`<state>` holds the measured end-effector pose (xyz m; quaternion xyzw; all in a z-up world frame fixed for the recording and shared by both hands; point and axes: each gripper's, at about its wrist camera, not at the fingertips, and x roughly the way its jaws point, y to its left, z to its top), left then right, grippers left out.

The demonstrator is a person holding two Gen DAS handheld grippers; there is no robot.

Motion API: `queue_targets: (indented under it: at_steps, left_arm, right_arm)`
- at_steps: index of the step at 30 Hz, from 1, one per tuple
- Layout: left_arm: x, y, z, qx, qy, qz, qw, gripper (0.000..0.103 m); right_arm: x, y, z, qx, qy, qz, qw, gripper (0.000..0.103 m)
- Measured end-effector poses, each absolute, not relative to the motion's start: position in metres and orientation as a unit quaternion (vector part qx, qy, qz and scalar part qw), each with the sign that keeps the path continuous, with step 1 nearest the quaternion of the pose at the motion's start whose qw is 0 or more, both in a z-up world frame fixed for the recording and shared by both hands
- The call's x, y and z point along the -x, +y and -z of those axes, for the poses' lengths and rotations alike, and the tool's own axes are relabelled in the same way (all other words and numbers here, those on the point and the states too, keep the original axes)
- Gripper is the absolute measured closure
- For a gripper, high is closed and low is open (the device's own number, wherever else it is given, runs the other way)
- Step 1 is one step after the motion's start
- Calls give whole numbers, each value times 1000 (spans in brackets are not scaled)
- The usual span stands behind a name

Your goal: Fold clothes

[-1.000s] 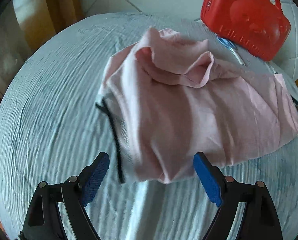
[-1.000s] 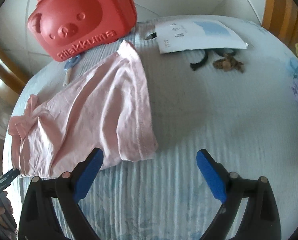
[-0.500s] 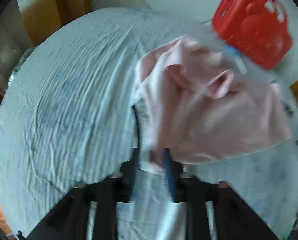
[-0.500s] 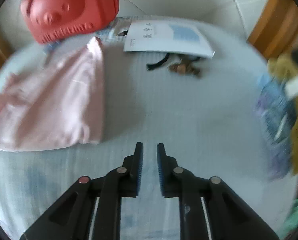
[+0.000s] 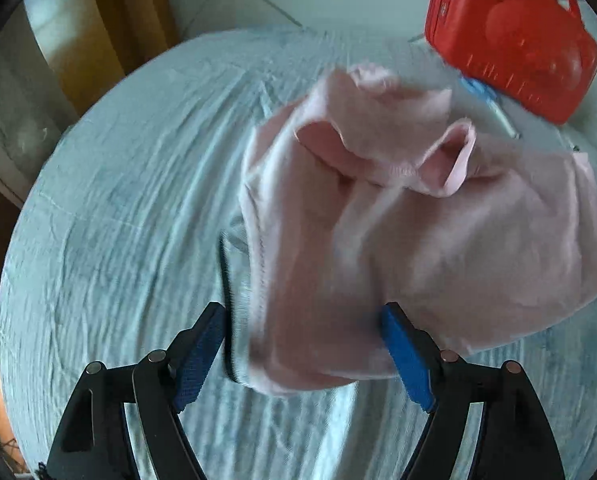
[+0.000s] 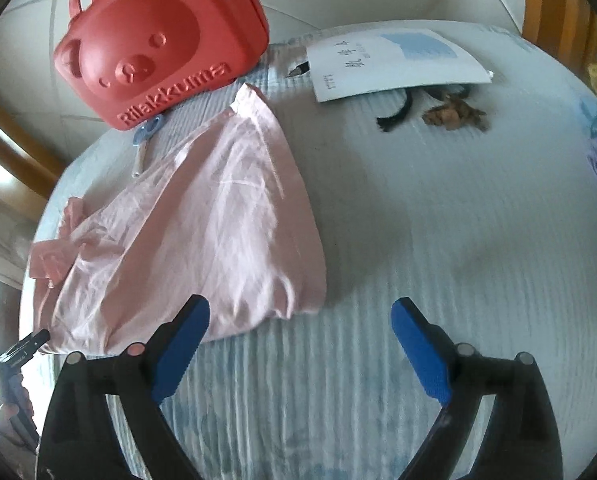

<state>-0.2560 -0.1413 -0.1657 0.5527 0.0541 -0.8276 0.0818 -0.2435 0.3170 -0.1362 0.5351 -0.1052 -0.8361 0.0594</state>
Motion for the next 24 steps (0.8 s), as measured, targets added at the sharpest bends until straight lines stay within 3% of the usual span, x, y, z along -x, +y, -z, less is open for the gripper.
queue_targets:
  at_steps: [2,4,7,8,9,10,11,17,24]
  left_arm:
    - [260,-143,172,-552,66,827,83,22]
    - [262,-145,173,-554,70,826,79,22]
    - [262,-144,171,-557,63,825,68,23]
    - [262,-144,171,-562,65,822,64,25]
    - [264,-145,168,-562,68,822,62,47]
    - [264,-145,164,-559,78,824,53,69]
    - [264,-148,160,-563,101,819,43,100]
    - [246,-155,130,-548,110,829,32,100]
    - [176,-156,117,-568,111,816,7,100]
  right_arm:
    - [249,312,142,-540,-99,834,55,12]
    - [254,304,150,-552,-86,827,57,24]
    - [255,276,151,-555,23,831,34,38]
    - [254,266,149,-549,54,833,35,49]
    - [254,257,147,-555,64,828,47,72]
    - [255,249,144,-557,86,825,39,82]
    - [253,237,141,-553,114,824,37,92]
    - [227,260,106,-551,47,832,40,94]
    - [136,285,90,-587,36,807,52,94]
